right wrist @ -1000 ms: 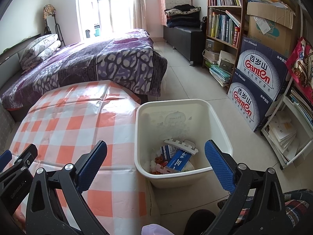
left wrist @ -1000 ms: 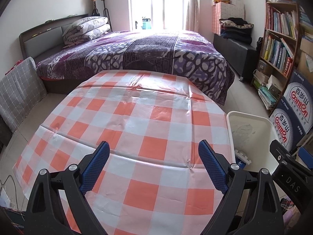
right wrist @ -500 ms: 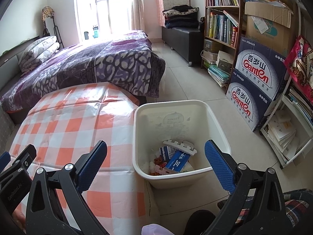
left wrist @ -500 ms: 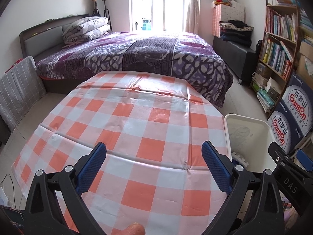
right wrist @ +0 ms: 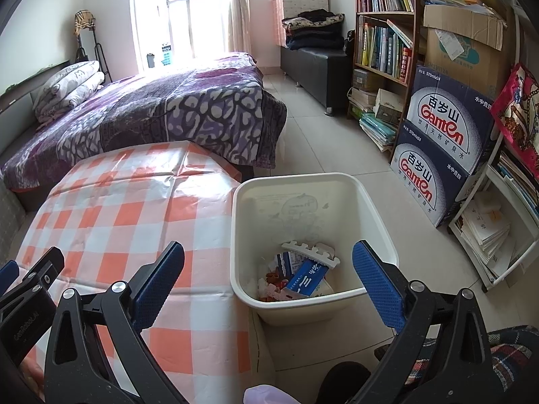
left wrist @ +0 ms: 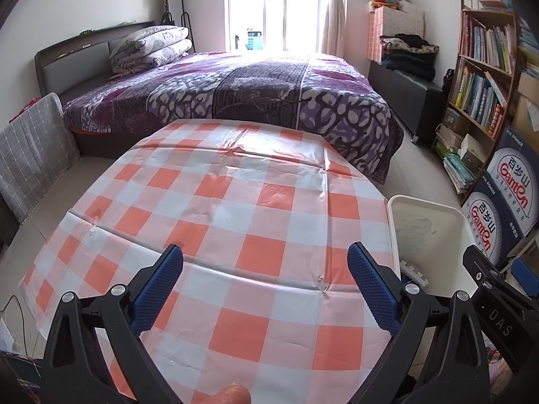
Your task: Collect trash
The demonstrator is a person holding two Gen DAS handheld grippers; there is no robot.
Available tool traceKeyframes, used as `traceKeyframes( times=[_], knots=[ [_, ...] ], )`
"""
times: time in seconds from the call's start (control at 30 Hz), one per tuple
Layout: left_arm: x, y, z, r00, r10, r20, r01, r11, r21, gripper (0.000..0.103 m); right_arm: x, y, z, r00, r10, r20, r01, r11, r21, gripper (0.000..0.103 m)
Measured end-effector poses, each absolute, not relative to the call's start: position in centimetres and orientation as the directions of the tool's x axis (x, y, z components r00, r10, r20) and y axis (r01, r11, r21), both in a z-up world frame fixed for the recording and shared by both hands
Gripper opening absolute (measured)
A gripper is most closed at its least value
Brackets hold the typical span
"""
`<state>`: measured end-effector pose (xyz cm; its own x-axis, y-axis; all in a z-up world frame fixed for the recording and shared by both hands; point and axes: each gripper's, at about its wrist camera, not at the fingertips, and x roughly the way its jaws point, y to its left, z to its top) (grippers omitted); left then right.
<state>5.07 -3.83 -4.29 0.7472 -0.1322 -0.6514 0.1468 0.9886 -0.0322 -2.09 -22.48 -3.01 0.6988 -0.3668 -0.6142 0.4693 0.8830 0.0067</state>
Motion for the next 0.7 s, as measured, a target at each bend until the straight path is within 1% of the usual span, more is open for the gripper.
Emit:
traceKeyframes(
  times=[0.7],
  knots=[
    [5.03, -3.65, -4.64, 0.743, -0.128, -0.656, 0.141, 0.989, -0.033, 0.095, -1.93, -22.54, -2.79, 0.696, -0.365, -0.618, 0.469, 0.883, 0.006, 0.096]
  ],
)
